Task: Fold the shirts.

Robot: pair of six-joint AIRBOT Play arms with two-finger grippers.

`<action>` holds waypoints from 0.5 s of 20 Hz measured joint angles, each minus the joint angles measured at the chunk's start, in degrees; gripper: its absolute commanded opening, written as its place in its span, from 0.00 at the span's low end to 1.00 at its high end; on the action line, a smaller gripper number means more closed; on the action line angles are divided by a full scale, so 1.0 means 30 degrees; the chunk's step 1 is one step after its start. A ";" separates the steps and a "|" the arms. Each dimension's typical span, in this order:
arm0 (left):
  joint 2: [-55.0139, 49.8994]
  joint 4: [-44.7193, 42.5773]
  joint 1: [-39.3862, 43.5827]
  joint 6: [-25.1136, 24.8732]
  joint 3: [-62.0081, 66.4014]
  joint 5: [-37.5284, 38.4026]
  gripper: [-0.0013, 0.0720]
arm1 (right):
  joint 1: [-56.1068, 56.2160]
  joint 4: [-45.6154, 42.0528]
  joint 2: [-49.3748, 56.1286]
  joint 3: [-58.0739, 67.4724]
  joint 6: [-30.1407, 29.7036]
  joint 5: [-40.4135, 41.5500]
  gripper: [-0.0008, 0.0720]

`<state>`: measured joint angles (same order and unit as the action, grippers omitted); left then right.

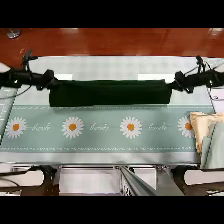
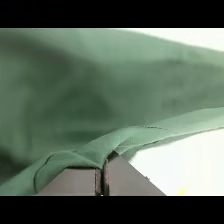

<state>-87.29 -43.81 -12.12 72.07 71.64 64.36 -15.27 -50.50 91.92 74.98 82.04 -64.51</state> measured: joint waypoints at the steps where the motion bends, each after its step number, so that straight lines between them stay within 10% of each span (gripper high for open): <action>1: -0.1268 -0.0029 0.0073 0.0189 0.1341 0.0102 0.19 | 0.0095 0.0255 0.0911 0.0933 0.0073 0.0029 0.20; 2: -0.2339 -0.0058 0.0131 0.0364 0.2382 0.0357 0.78 | 0.0168 0.0532 0.1770 0.1807 0.0182 0.0000 0.71; 3: -0.3388 -0.0117 0.0175 0.0641 0.3315 0.0729 0.98 | 0.0204 0.0801 0.2521 0.2528 0.0189 0.0058 0.86; 10: -0.5464 -0.5049 -0.1042 0.3461 0.6397 0.3752 0.97 | -0.1268 -0.0291 0.4000 0.4721 0.0780 -0.1370 0.86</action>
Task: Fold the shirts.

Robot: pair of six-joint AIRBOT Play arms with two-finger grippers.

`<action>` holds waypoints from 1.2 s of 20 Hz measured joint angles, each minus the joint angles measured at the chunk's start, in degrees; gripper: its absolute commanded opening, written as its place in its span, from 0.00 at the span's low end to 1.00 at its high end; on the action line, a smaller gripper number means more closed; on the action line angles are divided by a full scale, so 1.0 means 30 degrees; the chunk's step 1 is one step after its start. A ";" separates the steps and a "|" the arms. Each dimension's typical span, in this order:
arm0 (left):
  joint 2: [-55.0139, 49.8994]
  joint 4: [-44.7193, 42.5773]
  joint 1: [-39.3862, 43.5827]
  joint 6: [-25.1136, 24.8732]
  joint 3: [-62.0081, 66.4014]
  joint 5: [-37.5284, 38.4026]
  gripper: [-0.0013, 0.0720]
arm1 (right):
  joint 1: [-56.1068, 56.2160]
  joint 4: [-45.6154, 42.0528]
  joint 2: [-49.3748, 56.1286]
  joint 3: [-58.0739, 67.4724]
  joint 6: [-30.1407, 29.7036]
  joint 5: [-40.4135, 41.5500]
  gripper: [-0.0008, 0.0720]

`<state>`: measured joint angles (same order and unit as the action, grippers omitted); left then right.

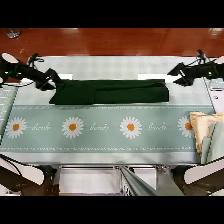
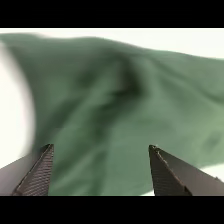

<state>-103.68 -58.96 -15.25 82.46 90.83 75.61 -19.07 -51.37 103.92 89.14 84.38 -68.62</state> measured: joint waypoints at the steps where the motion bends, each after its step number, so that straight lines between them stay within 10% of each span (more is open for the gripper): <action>1: 0.0284 -0.0707 -0.0321 0.0299 0.0124 0.0117 0.97 | -0.0233 -0.0437 0.0124 -0.0073 0.0386 -0.0430 0.86; 8: 0.2295 -0.2149 0.0007 0.0729 0.0189 -0.1894 0.97 | 0.1093 -0.0051 0.1603 -0.0503 0.0838 -0.2062 0.85; 9: 0.2382 -0.1902 0.0291 0.0634 0.0168 -0.2004 0.97 | 0.1428 0.0138 0.1734 -0.0503 0.0823 -0.2120 0.68; 10: 0.2484 -0.1413 0.0656 0.0495 0.0175 -0.2186 0.97 | 0.1712 0.0102 0.1836 -0.0488 0.0816 -0.2142 0.25; 11: 0.2514 -0.0962 0.1027 0.0379 0.0175 -0.2135 0.79 | 0.1931 -0.0175 0.1916 -0.0415 0.0801 -0.2186 0.03; 12: 0.2535 -0.0525 0.1413 0.0255 0.0175 -0.2113 0.12 | 0.2040 -0.0087 0.1887 -0.0291 0.0809 -0.2259 0.04; 13: 0.2579 0.0109 0.1800 0.0015 0.0189 -0.2076 0.05 | 0.2120 -0.0044 0.1617 -0.0146 0.0670 -0.2470 0.04; 20: 0.2616 0.6353 0.6339 -0.3650 0.0219 -0.2339 0.04 | 0.2441 -0.2535 -0.6958 -0.3949 -0.0852 -0.3264 0.03; 24: 0.1953 0.3417 1.1846 -0.1537 0.0233 -0.4860 0.04 | 0.2550 -0.2871 -1.4404 -0.8633 -0.0882 -0.2885 0.03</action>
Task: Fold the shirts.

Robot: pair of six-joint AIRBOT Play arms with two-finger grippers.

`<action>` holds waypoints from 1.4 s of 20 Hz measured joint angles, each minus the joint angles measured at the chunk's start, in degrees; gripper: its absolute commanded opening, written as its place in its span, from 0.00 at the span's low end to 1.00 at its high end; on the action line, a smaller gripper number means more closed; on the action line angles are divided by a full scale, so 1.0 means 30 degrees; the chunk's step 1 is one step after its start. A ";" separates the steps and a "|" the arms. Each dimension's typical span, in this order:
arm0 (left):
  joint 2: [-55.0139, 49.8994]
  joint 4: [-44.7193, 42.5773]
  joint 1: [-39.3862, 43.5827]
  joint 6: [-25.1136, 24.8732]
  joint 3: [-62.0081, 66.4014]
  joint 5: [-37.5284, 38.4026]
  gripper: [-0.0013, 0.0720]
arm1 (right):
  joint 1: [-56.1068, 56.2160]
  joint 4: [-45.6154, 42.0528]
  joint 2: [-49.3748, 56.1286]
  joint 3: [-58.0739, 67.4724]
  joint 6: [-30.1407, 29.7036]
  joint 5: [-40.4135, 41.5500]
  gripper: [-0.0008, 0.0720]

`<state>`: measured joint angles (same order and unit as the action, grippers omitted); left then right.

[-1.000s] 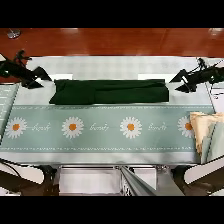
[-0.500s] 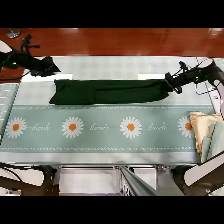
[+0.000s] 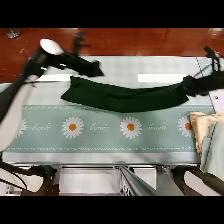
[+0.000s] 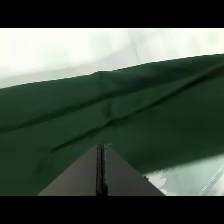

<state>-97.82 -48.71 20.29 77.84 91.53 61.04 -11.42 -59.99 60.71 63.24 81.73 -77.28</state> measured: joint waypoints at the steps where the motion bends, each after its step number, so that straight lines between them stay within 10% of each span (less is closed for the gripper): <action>1: -0.0350 -0.0656 0.1450 0.0634 0.0007 -0.0670 0.04 | 0.0015 0.0044 -0.1494 -0.0780 0.0175 0.0058 0.04; 12: -0.4430 -0.0510 1.0586 0.3541 0.1341 -0.2033 0.04 | 0.0051 0.1435 -0.7504 -0.2871 0.1421 -0.0029 0.04; 19: -0.1734 -0.0947 0.2790 0.3891 0.3519 0.0940 0.05 | 0.2761 0.2958 -0.6018 -0.2623 0.1217 0.1450 0.04; 26: 0.6251 -0.3927 -0.7300 0.4189 0.0889 0.4255 0.05 | 1.1183 0.3628 0.5333 0.4313 0.1610 0.5362 0.04; 27: 0.7817 -0.4058 -0.7970 0.4095 -0.0284 0.4116 0.05 | 1.2065 0.3643 0.7431 0.5843 0.1770 0.5595 0.18; 28: 0.9406 -0.4051 -0.8429 0.3971 -0.1581 0.3789 0.05 | 1.2706 0.3650 0.9245 0.7242 0.1989 0.5661 0.68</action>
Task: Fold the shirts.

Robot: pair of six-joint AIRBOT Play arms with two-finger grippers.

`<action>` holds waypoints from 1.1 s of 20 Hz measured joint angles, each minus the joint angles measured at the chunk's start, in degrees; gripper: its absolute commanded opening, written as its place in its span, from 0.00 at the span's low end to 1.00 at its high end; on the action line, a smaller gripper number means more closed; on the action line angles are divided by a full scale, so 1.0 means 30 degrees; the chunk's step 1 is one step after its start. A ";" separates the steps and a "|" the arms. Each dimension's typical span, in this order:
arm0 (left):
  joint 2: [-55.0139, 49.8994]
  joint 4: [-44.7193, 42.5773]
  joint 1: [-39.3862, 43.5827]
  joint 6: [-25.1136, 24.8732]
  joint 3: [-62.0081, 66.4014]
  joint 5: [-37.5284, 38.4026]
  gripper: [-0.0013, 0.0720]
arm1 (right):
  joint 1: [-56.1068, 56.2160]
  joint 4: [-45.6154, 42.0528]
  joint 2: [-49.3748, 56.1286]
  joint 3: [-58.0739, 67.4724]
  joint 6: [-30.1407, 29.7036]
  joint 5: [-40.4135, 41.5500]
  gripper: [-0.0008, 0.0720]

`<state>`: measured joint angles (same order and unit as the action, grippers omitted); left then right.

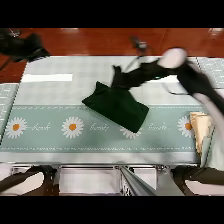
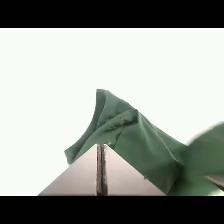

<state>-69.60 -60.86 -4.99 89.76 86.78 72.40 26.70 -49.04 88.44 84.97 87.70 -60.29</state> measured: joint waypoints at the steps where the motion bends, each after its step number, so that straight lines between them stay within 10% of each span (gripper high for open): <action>1: 0.1676 -0.0044 -0.0328 -0.0066 -0.1566 -0.0444 0.05 | 0.0532 0.0175 0.1829 0.1464 0.0146 0.0087 0.87; 6: 0.7723 -0.0503 -0.0896 -0.0211 -0.8612 -0.2222 0.05 | -0.0780 -0.0408 0.5355 0.6084 -0.0080 -0.3388 0.87; 11: 1.0178 -0.0823 -0.1027 -0.0270 -1.2808 -0.2659 0.05 | -0.5246 -0.5319 -0.0707 0.1435 0.0787 -0.5916 0.87; 17: 1.0717 -0.0284 -0.0481 -0.0270 -1.5322 -0.3614 0.05 | -0.7060 -0.3548 -0.9952 -1.4673 0.4153 0.2412 0.87; 22: 1.0783 0.0233 0.0619 -0.0262 -1.6050 -0.4554 0.05 | -0.6186 0.2339 -0.7883 -1.7988 0.1443 0.5617 0.87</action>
<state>-37.26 -60.16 -3.14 88.97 38.63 58.74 8.14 -42.02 64.79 31.00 92.03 -43.44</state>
